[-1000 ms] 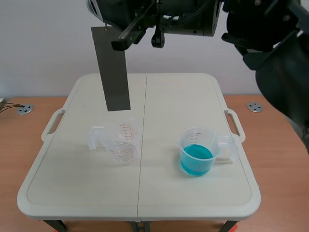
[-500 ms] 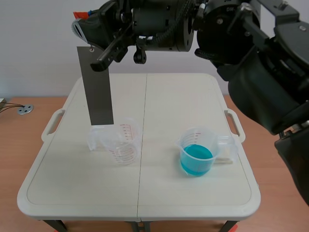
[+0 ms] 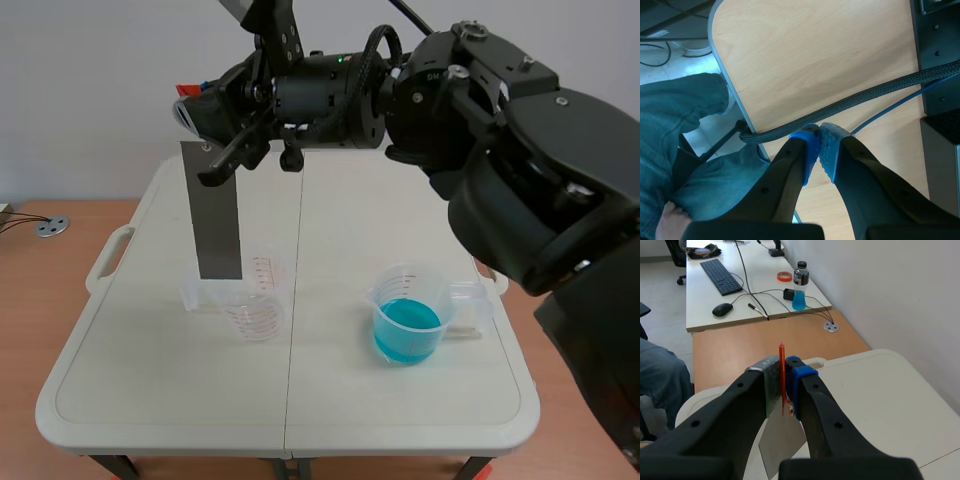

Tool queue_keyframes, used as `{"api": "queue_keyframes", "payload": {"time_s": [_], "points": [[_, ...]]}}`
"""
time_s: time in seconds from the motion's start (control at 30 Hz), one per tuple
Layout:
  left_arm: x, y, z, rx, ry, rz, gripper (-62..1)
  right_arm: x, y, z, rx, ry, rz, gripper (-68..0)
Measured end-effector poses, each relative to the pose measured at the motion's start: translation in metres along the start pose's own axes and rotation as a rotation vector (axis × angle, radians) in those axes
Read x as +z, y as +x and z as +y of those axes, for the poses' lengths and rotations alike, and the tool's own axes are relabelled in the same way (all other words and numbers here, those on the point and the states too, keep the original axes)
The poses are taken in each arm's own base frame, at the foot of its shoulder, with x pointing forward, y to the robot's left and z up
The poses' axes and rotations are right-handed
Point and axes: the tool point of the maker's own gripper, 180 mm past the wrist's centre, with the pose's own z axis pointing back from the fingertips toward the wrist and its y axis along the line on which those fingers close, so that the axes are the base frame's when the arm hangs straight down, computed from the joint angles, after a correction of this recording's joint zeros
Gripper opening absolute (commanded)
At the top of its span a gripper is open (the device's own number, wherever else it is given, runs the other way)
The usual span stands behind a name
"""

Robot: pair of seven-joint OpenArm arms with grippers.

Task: Hold the metal plate by the orange handle, dip it into the blue solution, take it out and point at it, then put the plate back in the beaker on the left.
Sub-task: 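Put the plate into the left beaker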

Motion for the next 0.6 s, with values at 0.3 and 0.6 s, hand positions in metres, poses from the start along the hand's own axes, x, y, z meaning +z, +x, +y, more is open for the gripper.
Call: {"api": "queue_keyframes", "payload": {"time_s": [0.3, 0.6], "points": [[0.0, 0.0, 0.0, 0.0, 0.0, 0.0, -58.0, -0.002, -0.021, -0.005, -0.018, -0.014, 0.039, -66.3], [0.0, 0.0, 0.0, 0.0, 0.0, 0.0, -58.0, -0.002, -0.04, -0.009, -0.058, -0.024, 0.062, -66.2]]}}
